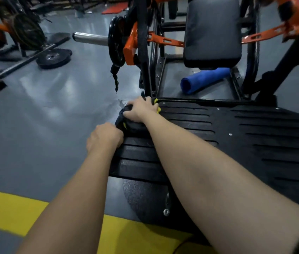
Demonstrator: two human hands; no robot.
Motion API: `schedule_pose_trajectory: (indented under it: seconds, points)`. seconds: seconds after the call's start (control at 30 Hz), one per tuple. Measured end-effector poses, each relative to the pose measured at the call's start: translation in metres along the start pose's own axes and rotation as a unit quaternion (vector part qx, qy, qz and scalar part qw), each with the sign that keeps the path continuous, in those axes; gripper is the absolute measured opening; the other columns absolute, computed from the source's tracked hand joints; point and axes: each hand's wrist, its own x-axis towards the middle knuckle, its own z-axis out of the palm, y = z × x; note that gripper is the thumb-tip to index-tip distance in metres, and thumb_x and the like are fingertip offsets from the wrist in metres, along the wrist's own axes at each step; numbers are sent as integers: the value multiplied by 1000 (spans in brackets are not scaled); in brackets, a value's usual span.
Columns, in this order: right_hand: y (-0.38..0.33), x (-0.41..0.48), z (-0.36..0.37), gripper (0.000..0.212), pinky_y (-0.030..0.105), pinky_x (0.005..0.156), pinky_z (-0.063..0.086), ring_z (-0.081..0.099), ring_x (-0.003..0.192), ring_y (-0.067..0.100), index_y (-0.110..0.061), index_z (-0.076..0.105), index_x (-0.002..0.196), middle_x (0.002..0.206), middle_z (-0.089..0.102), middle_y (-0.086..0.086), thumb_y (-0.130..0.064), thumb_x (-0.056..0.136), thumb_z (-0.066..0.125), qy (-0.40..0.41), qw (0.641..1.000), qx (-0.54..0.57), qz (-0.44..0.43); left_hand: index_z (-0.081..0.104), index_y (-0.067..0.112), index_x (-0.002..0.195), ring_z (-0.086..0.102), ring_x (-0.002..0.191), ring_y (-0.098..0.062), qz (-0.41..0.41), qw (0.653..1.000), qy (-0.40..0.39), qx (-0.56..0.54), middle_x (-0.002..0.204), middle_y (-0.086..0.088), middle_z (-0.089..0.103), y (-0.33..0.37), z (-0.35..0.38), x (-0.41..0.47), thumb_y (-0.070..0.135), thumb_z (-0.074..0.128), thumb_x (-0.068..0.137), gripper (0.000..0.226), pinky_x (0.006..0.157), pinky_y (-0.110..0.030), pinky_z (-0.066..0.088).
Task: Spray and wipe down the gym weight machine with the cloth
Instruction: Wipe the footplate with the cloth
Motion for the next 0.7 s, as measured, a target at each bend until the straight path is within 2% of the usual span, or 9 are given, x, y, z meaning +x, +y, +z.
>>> schedule_pose_trajectory:
  seconds: [0.1, 0.17, 0.3, 0.43, 0.6, 0.7]
  points:
    - [20, -18, -7, 49, 60, 116, 20, 23, 146, 31, -42, 55, 138, 151, 41, -4, -50, 90, 59, 11, 999, 28, -18, 62, 4, 128, 57, 124, -42, -9, 1000, -8, -12, 136, -23, 59, 1, -3, -4, 28, 44, 102, 39, 99, -44, 45]
    - [42, -35, -16, 49, 57, 115, 22, 24, 145, 29, -42, 55, 138, 153, 40, -6, -51, 90, 59, 29, 999, 30, 0, 61, 3, 129, 57, 125, -43, -12, 1000, -12, -17, 137, -24, 59, 3, -5, -6, 27, 43, 102, 41, 101, -45, 45]
    - [104, -75, -43, 45, 55, 117, 20, 25, 145, 26, -43, 58, 135, 153, 41, -10, -50, 90, 58, 65, 995, 15, 69, 61, 1, 129, 57, 123, -43, -28, 999, -23, -34, 136, -24, 59, 5, -10, -14, 24, 42, 102, 40, 100, -44, 45]
    - [165, -101, -71, 39, 52, 115, 28, 30, 142, 27, -44, 63, 126, 147, 46, -8, -50, 88, 59, 102, 983, -11, 155, 60, 3, 133, 57, 125, -41, -39, 998, -13, -44, 138, -22, 58, 6, -10, -15, 28, 38, 104, 44, 101, -44, 45]
    - [169, -85, -79, 27, 48, 110, 29, 36, 137, 30, -42, 68, 114, 134, 56, 2, -47, 89, 61, 129, 965, -14, 229, 61, 3, 133, 56, 126, -41, -53, 997, -3, -52, 139, -22, 58, 4, -2, -6, 34, 32, 105, 51, 102, -45, 45]
    - [165, -53, -79, 28, 51, 111, 28, 38, 136, 33, -40, 67, 115, 135, 58, 4, -49, 88, 60, 138, 956, -27, 257, 61, 3, 134, 56, 128, -42, -37, 998, 1, -47, 139, -22, 58, 2, 3, 1, 35, 31, 108, 51, 103, -44, 45]
